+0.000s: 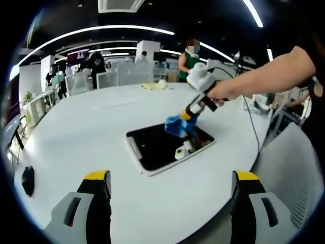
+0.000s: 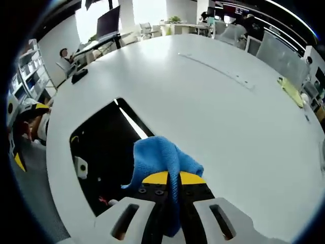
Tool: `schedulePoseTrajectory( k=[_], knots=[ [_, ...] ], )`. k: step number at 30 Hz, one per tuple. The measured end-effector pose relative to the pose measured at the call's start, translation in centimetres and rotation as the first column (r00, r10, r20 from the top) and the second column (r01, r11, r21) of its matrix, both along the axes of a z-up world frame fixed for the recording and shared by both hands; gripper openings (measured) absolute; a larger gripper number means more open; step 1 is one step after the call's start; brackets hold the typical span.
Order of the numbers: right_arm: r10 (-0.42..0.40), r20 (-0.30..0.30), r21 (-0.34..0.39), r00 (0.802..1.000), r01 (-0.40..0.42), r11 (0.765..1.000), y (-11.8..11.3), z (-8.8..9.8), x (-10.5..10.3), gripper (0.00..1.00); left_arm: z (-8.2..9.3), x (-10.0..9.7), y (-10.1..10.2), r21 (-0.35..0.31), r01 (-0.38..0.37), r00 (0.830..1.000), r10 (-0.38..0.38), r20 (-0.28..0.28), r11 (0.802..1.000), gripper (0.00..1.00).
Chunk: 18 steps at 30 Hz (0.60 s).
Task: Wipe the mirror surface with the cleaning cloth until all visible marks leave the cleaned area.
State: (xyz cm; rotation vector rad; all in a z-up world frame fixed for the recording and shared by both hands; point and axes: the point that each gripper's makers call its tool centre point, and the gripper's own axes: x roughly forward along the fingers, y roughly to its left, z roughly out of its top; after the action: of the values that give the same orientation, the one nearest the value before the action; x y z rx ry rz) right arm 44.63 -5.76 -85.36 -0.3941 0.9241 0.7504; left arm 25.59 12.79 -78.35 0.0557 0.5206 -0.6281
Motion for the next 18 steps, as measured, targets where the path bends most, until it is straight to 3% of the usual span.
schedulePoseTrajectory(
  k=[5,10,13,15,18],
  knots=[
    [0.000,0.033,0.001,0.999,0.000,1.000,0.0,-0.1,0.0,0.01,0.0,0.0,0.1,-0.001,-0.004,1.000,0.004,-0.001,1.000,0.99],
    [-0.044,0.007,0.032,0.999,0.044,0.999,0.0,0.1,0.1,0.02,0.0,0.0,0.1,-0.001,-0.003,1.000,0.003,-0.003,1.000,0.99],
    [0.015,0.101,0.033,0.995,-0.018,0.999,0.3,0.7,0.5,0.02,0.0,0.1,0.2,-0.003,-0.011,1.000,0.011,-0.002,1.000,0.99],
    [-0.004,0.077,0.059,0.997,-0.001,0.998,0.7,1.3,0.4,0.02,0.1,0.1,0.3,-0.003,-0.016,1.000,0.016,0.001,1.000,0.99],
    [0.025,0.113,0.056,0.993,-0.031,0.998,1.3,2.6,0.7,0.02,0.1,0.1,0.3,-0.004,-0.019,1.000,0.019,0.004,1.000,0.99]
  ],
)
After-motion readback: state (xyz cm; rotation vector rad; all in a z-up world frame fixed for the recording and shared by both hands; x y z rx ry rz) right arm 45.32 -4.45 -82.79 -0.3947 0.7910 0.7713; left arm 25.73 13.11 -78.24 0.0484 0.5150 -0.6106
